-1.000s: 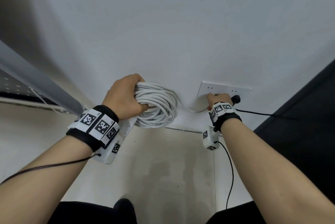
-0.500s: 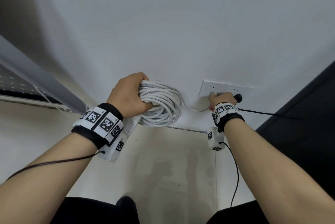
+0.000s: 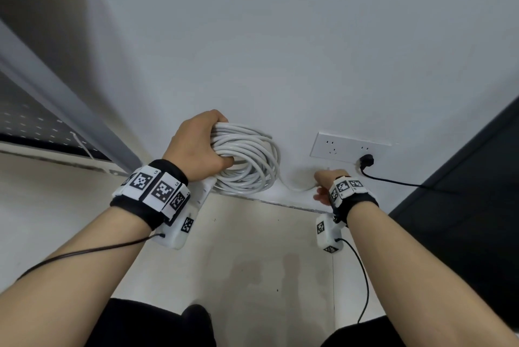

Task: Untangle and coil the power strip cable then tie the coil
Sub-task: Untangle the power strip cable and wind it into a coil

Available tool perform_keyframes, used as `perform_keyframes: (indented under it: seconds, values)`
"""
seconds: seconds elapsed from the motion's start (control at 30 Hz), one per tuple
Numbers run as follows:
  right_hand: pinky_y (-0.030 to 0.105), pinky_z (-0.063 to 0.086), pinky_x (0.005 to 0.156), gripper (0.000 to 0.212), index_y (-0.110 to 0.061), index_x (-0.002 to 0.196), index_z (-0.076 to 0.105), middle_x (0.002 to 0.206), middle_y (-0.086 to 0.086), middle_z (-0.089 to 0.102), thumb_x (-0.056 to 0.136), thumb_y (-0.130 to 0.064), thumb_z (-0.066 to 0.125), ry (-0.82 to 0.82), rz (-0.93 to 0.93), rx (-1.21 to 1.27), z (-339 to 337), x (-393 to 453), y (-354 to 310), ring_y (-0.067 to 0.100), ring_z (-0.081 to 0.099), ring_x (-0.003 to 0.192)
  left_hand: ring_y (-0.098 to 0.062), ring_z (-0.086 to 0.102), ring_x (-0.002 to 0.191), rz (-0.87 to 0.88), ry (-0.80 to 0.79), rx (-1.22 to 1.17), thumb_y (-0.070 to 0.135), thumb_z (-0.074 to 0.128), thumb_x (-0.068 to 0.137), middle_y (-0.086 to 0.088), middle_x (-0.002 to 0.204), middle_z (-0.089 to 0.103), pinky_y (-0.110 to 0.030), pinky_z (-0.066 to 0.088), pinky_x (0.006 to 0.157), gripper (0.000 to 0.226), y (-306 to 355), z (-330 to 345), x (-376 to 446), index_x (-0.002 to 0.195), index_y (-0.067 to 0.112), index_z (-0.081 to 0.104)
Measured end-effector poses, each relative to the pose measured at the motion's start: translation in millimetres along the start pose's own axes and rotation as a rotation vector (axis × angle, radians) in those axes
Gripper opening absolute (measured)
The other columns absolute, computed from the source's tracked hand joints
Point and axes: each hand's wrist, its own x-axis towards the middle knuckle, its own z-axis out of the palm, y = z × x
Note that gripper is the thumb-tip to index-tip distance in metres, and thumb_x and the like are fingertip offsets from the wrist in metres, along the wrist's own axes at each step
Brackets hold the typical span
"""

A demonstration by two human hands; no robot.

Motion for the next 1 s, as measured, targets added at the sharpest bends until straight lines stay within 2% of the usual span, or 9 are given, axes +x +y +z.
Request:
perform_keyframes:
  seconds: [0.13, 0.3, 0.43, 0.53, 0.63, 0.7, 0.8, 0.87, 1.0]
  values:
    - [0.025, 0.048, 0.041, 0.021, -0.003, 0.103, 0.055, 0.083, 0.021, 0.066, 0.083, -0.010, 0.058, -0.086, 0.026, -0.068, 6, -5, 8, 0.028, 0.066, 0.049, -0.010, 0.058, 0.065, 0.034, 0.011, -0.037, 0.032, 0.068, 0.054, 0.009, 0.073, 0.061, -0.034, 0.053, 0.063, 0.039, 5, -7, -4, 0.090, 0.025, 0.056]
    - [0.026, 0.050, 0.041, 0.014, 0.002, 0.089, 0.058, 0.074, 0.020, 0.066, 0.082, -0.010, 0.058, -0.113, -0.018, -0.144, 13, -16, -7, 0.027, 0.066, 0.042, -0.005, 0.055, 0.060, 0.032, 0.004, -0.121, 0.031, 0.070, 0.053, 0.008, 0.072, 0.060, -0.018, 0.045, 0.059, 0.040, 10, -14, -7, 0.090, 0.022, 0.057]
    - [0.025, 0.051, 0.047, 0.016, 0.003, 0.095, 0.055, 0.079, 0.016, 0.068, 0.087, -0.010, 0.057, -0.118, -0.117, -0.145, 17, -40, -50, 0.025, 0.067, 0.049, -0.002, 0.053, 0.059, 0.038, 0.028, -0.142, 0.029, 0.070, 0.054, 0.009, 0.071, 0.060, -0.011, 0.042, 0.057, 0.039, 13, -23, -9, 0.090, 0.020, 0.058]
    - [0.029, 0.049, 0.060, 0.014, -0.002, 0.095, 0.058, 0.083, 0.016, 0.067, 0.090, -0.015, 0.059, -0.146, -0.336, -0.066, 14, -74, -90, 0.026, 0.065, 0.063, 0.000, 0.053, 0.057, 0.036, 0.072, -0.155, 0.028, 0.071, 0.053, 0.011, 0.069, 0.058, -0.010, 0.041, 0.057, 0.040, 15, -33, -10, 0.089, 0.020, 0.057]
    - [0.035, 0.051, 0.083, 0.017, -0.013, 0.098, 0.060, 0.103, 0.012, 0.070, 0.092, -0.029, 0.063, -0.182, -0.754, 0.026, 10, -124, -124, 0.022, 0.066, 0.093, 0.001, 0.053, 0.055, 0.033, 0.111, -0.150, 0.029, 0.072, 0.053, 0.012, 0.065, 0.057, -0.007, 0.039, 0.055, 0.040, 17, -44, -13, 0.088, 0.021, 0.056]
    - [0.024, 0.049, 0.091, 0.033, -0.019, 0.108, 0.061, 0.114, 0.000, 0.067, 0.085, -0.043, 0.064, -0.339, -0.995, 0.088, 11, -164, -137, 0.010, 0.062, 0.110, 0.000, 0.053, 0.056, 0.026, 0.124, -0.139, 0.029, 0.072, 0.053, 0.011, 0.066, 0.058, -0.010, 0.041, 0.056, 0.040, 18, -54, -17, 0.088, 0.021, 0.056]
    - [0.022, 0.040, 0.103, 0.073, -0.031, 0.129, 0.052, 0.132, -0.010, 0.057, 0.065, -0.063, 0.072, -0.527, -1.169, -0.223, 19, -204, -149, 0.003, 0.049, 0.127, -0.008, 0.059, 0.062, 0.013, 0.137, -0.114, 0.028, 0.072, 0.053, 0.007, 0.071, 0.063, -0.023, 0.048, 0.058, 0.041, 18, -64, -24, 0.090, 0.020, 0.057]
    - [0.024, 0.041, 0.104, 0.098, -0.035, 0.140, 0.042, 0.135, -0.012, 0.053, 0.056, -0.060, 0.086, -0.593, -1.156, -0.511, 30, -217, -151, 0.003, 0.051, 0.126, -0.014, 0.063, 0.068, 0.002, 0.142, -0.091, 0.028, 0.075, 0.054, 0.004, 0.075, 0.065, -0.028, 0.051, 0.061, 0.043, 17, -73, -30, 0.093, 0.019, 0.058]
    - [0.023, 0.051, 0.086, 0.086, -0.035, 0.134, 0.043, 0.114, -0.015, 0.063, 0.063, -0.038, 0.091, -0.602, -1.156, -0.673, 54, -226, -148, 0.001, 0.063, 0.100, -0.012, 0.062, 0.066, -0.033, 0.160, -0.058, 0.022, 0.077, 0.056, 0.004, 0.074, 0.065, -0.024, 0.049, 0.059, 0.041, 8, -93, -41, 0.092, 0.018, 0.059]
